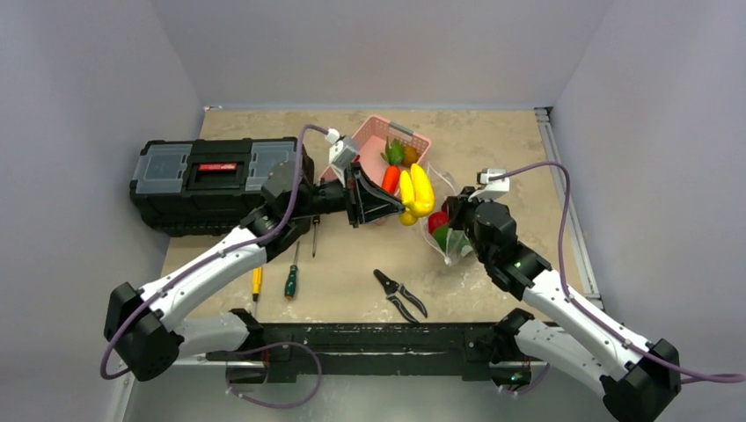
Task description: Place the food in the zip-top bag and seal the zipper
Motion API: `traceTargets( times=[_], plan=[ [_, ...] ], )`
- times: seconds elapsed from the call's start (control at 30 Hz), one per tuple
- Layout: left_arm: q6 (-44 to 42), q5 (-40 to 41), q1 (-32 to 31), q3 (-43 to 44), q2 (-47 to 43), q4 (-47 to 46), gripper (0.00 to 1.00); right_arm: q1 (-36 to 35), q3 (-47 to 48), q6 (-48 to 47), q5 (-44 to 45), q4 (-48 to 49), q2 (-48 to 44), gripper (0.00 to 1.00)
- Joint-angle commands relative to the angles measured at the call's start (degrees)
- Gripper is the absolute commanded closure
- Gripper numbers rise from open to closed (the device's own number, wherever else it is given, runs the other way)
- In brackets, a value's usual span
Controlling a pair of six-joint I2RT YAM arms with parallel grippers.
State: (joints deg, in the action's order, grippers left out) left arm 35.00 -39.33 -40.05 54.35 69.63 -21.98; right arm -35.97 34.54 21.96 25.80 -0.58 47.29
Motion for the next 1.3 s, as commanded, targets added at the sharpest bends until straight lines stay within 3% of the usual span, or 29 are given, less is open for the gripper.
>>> traceTargets(
  times=[0.0,0.13,0.27,0.53,0.83,1.27],
  plan=[
    [-10.61,-4.37,-3.05,0.61,-3.02,7.2,1.0,0.11,2.59,-0.95,-2.48,1.72,-0.09,1.0],
    [-20.76,-3.42,-9.33,5.46,-1.01,18.62,1.0,0.11,2.47,-1.39,-5.64,2.26,-0.64,1.0],
    [-24.05,-3.91,-12.13,6.89,3.14,18.52,1.0,0.13,2.33,-1.96,-8.13,2.51,-1.34,1.0],
    [-27.52,-1.89,-12.33,9.82,7.59,25.03,1.0,0.14,1.98,-2.2,-8.3,2.19,-3.11,1.0],
    [-28.21,-1.11,-12.39,5.69,5.19,25.62,1.0,0.15,1.65,-2.07,-8.11,2.45,-4.06,1.0],
    [-31.94,-9.15,-12.33,18.97,13.74,32.22,1.0,0.12,1.98,-3.63,-15.83,4.1,-1.12,1.0]
  ],
)
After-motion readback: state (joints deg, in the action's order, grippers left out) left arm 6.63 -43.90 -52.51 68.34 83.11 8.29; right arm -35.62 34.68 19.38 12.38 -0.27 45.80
